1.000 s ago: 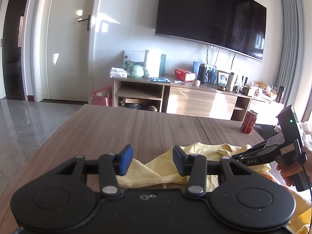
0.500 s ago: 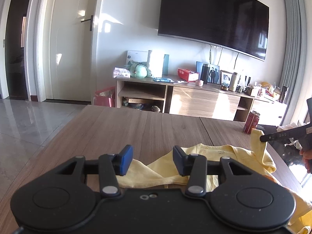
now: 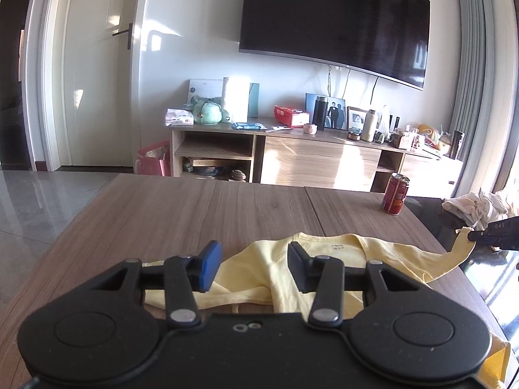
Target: Fold clothes
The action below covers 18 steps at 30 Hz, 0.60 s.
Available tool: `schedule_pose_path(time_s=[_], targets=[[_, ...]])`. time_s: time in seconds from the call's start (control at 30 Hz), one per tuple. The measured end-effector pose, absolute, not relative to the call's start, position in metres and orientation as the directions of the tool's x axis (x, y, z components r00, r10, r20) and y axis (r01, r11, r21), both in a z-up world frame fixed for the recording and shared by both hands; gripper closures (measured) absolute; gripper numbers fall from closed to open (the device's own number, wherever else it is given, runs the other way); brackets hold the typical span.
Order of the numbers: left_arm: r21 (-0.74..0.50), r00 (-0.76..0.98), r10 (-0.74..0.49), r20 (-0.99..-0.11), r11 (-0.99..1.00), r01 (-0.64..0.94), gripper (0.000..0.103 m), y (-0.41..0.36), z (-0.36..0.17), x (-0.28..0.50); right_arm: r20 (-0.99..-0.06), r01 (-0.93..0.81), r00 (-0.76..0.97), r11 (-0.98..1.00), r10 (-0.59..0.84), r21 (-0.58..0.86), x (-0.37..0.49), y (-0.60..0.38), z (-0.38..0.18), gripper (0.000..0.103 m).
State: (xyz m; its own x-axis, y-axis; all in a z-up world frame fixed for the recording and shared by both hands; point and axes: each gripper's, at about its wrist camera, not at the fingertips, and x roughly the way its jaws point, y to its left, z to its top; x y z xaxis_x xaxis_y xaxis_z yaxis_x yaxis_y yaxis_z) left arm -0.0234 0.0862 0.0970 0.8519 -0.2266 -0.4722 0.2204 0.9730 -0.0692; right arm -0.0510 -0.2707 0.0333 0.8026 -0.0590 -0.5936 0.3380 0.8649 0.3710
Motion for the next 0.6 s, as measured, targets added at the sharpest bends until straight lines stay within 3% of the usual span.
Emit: schedule_pose_path(time_s=[0.3, 0.6], targets=[[-0.059, 0.842, -0.252, -0.477, 0.965, 0.255, 0.059, 0.068, 0.099, -0.03, -0.621, 0.473, 0.778, 0.737, -0.093, 0.483, -0.088, -0.285, -0.004, 0.09], [-0.076, 0.848, -0.257, -0.463, 0.965, 0.251, 0.059, 0.073, 0.111, -0.046, -0.603, 0.524, 0.792, 0.615, -0.096, 0.59, -0.111, -0.289, -0.006, 0.081]])
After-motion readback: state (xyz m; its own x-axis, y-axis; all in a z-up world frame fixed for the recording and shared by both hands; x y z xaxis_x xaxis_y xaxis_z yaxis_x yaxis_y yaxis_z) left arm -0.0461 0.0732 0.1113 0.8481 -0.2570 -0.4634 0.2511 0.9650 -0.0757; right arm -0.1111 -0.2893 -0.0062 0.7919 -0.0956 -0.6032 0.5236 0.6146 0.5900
